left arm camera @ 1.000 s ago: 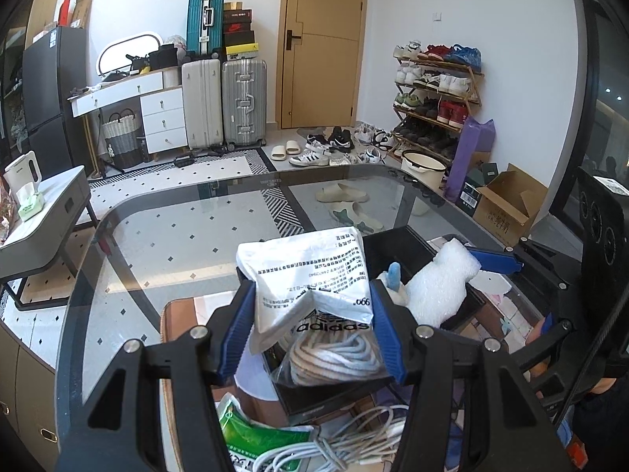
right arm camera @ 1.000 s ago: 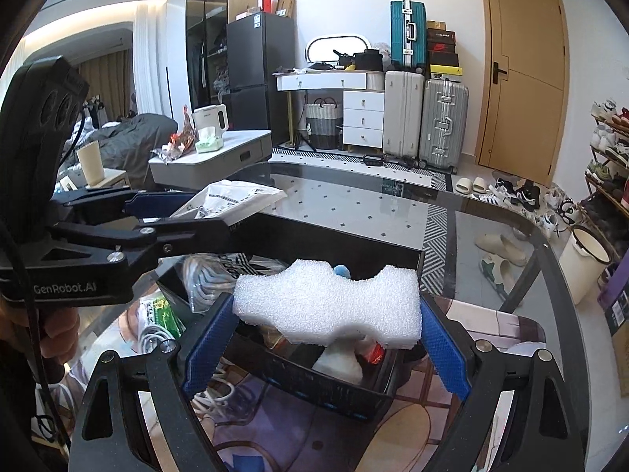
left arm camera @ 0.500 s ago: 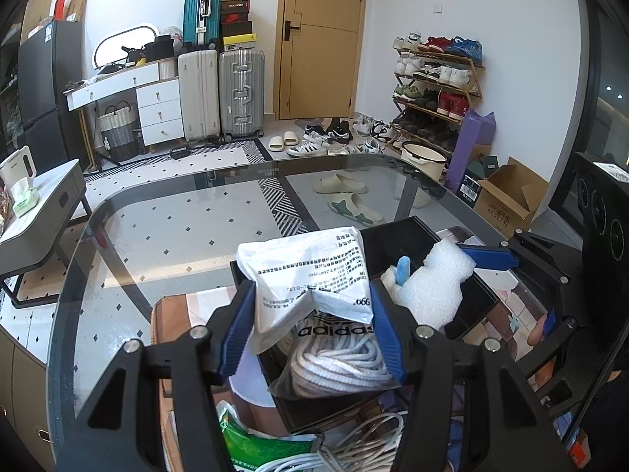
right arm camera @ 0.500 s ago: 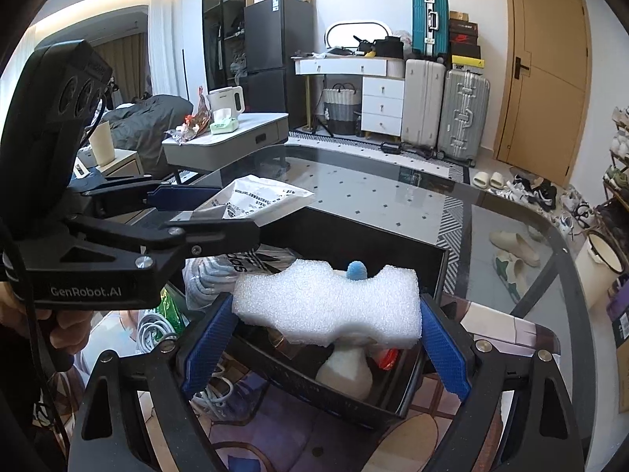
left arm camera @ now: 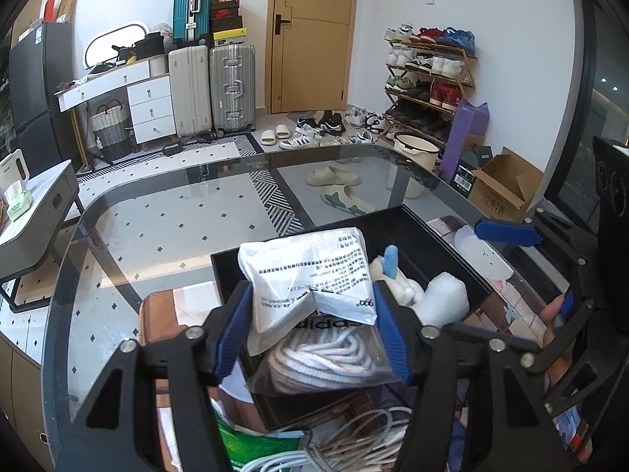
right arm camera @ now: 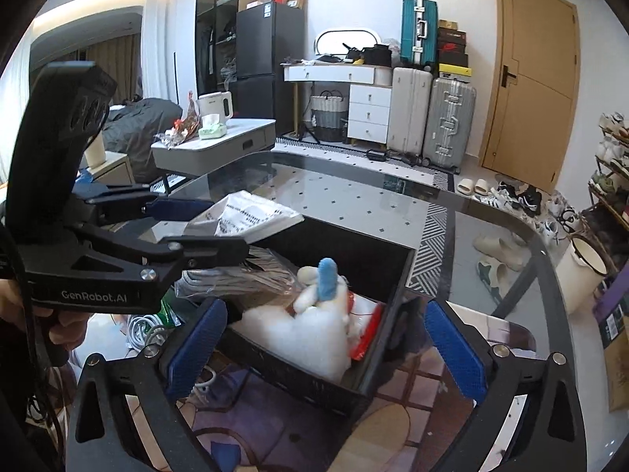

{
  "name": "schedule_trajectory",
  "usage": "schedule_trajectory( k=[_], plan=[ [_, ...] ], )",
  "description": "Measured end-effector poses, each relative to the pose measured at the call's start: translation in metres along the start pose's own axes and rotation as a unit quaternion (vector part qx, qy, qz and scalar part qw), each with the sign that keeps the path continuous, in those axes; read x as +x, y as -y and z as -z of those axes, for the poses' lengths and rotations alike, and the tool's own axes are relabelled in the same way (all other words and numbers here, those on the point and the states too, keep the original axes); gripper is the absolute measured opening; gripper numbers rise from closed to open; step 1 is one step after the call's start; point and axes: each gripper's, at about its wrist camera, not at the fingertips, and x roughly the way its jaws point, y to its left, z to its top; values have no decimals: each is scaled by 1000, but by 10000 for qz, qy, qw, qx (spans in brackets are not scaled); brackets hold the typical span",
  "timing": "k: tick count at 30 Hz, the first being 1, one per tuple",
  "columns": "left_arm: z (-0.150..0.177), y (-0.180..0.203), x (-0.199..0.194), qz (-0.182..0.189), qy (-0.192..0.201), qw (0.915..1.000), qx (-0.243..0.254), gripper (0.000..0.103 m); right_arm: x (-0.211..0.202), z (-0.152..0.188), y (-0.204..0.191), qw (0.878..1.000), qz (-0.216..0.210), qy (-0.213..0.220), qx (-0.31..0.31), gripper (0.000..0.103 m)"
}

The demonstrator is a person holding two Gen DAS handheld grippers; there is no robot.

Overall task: Organize soft objects
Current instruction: 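Lower the foam and packet into the box and open both tools, then grasp the white coiled cable with the right tool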

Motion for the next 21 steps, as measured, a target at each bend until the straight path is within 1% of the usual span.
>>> schedule_trajectory(
  k=[1, 3, 6, 7, 10, 13, 21],
  plan=[
    [1, 0, -1, -35, -14, 10000, -10, 80, -3, 1, 1, 10000, 5, 25, 32, 102],
    [1, 2, -6, -125, 41, 9999, -33, 90, -8, 2, 3, 9999, 30, 68, 71, 102],
    [5, 4, -22, -52, 250, 9997, -66, 101, -18, 6, 5, 9997, 112, 169, 151, 102],
    [7, 4, -27, -37, 304, 9995, -88, 103, -21, 7, 6, 9995, 136, 209, 197, 102],
    [13, 5, -40, -51, 407, 9991, -102, 103, -31, 13, 11, 9987, 146, 298, 390, 102],
    [20, 4, -48, -152, 416, 9989, -136, 103, -38, 20, 13, 9980, 141, 321, 531, 102],
    [46, -1, -66, -206, 404, 9985, -307, 103, -52, 34, 14, 9960, 106, 264, 847, 102]
  ],
)
